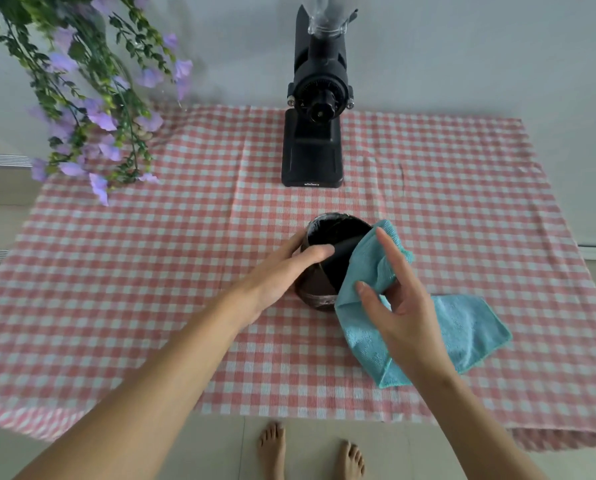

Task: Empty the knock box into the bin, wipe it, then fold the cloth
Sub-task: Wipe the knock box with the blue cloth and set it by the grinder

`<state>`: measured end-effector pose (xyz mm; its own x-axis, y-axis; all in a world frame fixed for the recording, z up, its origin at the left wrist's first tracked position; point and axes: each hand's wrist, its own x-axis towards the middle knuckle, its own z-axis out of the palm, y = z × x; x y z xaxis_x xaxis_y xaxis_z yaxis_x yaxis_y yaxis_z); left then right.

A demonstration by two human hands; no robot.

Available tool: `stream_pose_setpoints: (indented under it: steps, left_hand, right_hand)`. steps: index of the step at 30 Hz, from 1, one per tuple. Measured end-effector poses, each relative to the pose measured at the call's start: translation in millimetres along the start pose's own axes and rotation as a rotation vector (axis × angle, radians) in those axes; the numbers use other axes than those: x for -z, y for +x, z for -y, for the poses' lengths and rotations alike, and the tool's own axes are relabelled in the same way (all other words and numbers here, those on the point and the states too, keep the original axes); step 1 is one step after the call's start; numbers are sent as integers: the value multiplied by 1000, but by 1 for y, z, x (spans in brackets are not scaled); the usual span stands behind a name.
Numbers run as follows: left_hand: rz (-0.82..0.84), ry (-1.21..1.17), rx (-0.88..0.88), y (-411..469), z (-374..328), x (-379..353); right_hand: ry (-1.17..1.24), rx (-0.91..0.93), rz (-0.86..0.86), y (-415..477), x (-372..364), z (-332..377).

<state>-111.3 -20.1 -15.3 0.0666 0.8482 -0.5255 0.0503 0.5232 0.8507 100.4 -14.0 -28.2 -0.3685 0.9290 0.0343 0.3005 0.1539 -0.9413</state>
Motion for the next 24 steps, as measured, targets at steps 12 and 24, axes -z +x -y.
stream_pose_setpoints:
  steps: [12, 24]
  left_hand:
    - [146, -530, 122, -101, -137, -42]
    - [152, -276, -308, -239, -298, -68]
  right_hand:
    - [-519, 690, -48, -32, 54, 149]
    - [-583, 837, -258, -31, 124, 296]
